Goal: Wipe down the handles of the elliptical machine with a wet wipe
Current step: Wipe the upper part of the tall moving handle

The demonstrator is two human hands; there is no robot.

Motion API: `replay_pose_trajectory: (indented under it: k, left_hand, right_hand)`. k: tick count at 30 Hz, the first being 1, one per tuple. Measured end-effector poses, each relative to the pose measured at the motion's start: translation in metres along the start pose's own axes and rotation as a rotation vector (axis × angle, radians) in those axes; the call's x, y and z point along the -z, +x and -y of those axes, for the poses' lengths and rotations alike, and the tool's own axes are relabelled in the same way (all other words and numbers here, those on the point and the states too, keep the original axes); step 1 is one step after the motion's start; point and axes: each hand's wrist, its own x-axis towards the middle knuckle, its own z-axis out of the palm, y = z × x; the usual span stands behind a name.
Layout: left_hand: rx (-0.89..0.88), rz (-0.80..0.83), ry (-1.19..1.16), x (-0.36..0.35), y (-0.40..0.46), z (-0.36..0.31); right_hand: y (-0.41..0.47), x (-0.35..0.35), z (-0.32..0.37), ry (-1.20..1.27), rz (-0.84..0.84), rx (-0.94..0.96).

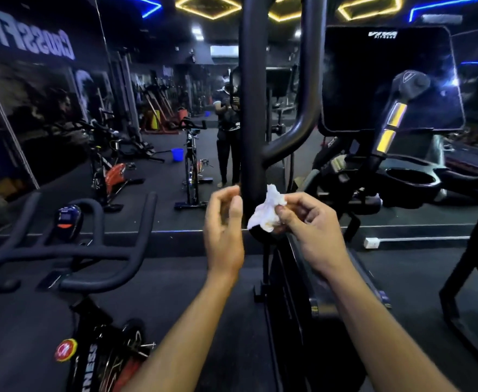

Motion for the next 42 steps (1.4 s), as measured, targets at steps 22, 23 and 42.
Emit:
replay_pose_trajectory:
  k: [22, 23, 42]
  left_hand:
    - [0.29, 0.343, -0.094, 0.093, -0.037, -0.037]
    - [0.302, 0.364, -0.113, 0.094, -0.037, -0.038]
    - [0.099, 0.558, 0.113, 0.109, -0.042, -0.039]
  right_hand:
    - [-0.068, -0.063, -0.009, 0.204, -0.011, -0.185]
    - [-0.07, -0.065, -0.005, 0.257, -0.014, -0.198]
    - [-0.093, -0.076, 0.009, 0.252, -0.186, -0.168]
